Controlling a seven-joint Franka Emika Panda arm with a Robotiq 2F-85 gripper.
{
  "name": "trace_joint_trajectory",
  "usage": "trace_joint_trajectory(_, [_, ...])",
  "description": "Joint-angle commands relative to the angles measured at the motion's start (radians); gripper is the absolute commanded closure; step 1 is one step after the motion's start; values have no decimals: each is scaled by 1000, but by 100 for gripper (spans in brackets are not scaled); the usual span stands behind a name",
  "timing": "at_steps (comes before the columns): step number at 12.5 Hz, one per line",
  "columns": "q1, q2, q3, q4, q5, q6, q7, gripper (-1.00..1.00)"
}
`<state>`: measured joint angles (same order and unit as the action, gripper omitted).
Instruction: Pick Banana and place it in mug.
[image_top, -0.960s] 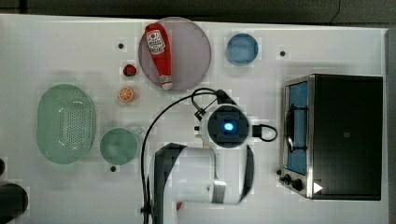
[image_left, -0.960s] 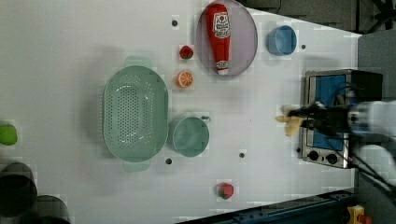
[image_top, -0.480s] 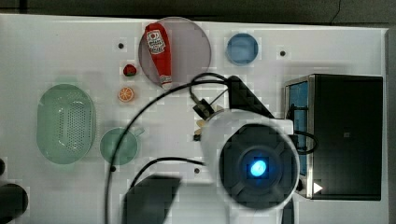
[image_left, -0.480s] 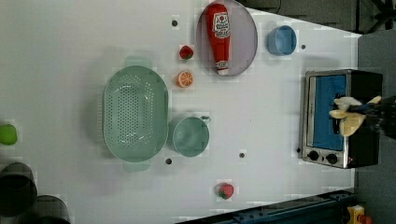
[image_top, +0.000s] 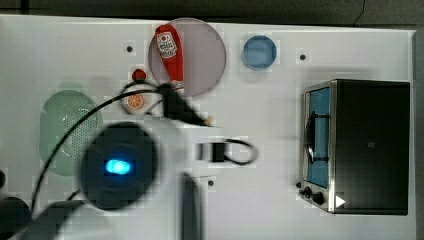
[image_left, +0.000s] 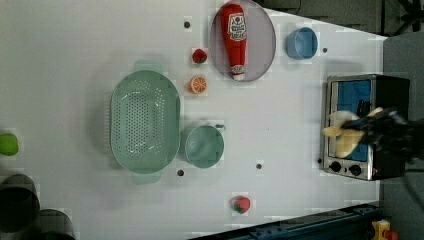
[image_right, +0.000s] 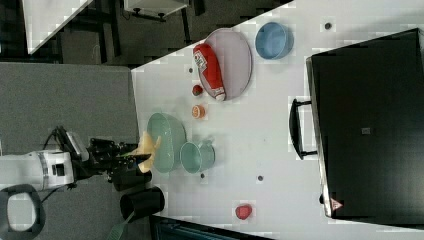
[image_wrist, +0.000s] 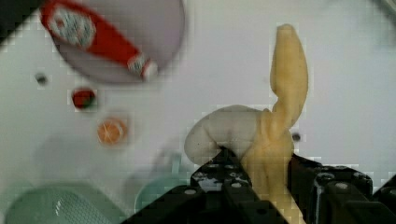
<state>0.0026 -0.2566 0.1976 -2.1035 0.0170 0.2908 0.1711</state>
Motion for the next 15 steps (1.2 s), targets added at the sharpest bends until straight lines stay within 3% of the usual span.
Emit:
trace_joint_trajectory(1, [51,19,118,-29,66,-14,183,32])
trace_joint_trajectory(4, [51,62,199,-59,115,46,325,32])
trace_joint_trajectory(7, [52,129,253,-142,115,230,430,32])
trace_joint_trajectory(10, [51,222,265,-215,111,409,485,32])
trace_joint_trajectory(15, [51,402,247,-233,44,596,490,24])
